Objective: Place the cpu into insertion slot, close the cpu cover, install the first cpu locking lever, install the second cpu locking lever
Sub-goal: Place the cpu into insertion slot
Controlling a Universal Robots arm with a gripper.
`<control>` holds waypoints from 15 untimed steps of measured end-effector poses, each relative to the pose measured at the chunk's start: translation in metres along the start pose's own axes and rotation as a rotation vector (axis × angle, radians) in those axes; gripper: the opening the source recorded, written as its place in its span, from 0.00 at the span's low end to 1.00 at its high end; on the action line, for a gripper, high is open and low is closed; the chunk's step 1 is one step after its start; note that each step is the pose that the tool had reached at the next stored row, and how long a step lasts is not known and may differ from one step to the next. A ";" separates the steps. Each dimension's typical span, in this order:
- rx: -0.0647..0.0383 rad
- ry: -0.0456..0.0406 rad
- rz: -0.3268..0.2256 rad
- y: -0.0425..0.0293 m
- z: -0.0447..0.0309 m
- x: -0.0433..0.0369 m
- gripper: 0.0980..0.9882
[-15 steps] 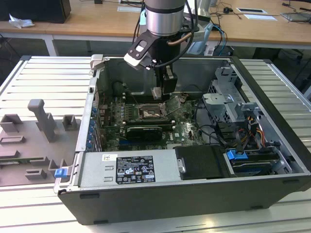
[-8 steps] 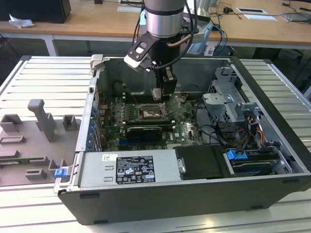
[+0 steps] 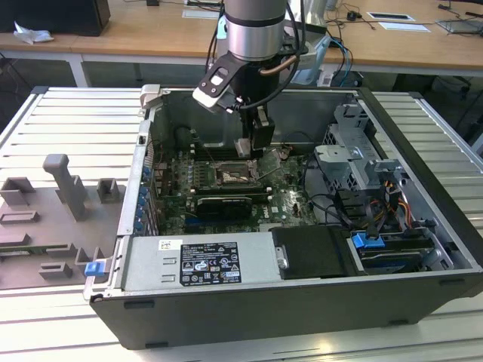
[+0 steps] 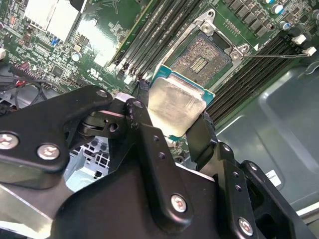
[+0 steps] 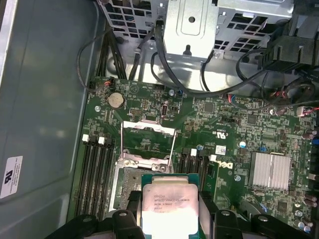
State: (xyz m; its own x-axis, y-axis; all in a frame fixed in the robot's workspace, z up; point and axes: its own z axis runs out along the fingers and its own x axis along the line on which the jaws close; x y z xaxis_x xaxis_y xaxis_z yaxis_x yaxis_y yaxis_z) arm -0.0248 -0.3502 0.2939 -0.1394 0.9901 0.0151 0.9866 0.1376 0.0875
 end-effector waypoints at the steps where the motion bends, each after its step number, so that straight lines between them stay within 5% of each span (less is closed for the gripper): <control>1: 0.000 0.0000 0.000 -0.0001 0.0008 0.0000 0.50; 9: 0.000 -0.0016 0.004 -0.0016 0.0091 0.0020 0.50; 15: 0.000 -0.0079 0.062 -0.0036 0.0206 0.0029 0.50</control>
State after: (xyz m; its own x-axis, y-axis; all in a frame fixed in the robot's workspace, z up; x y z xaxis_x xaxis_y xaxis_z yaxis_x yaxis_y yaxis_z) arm -0.0270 -0.3473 0.2730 -0.0776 0.9969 0.0126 0.9933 0.0762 0.0872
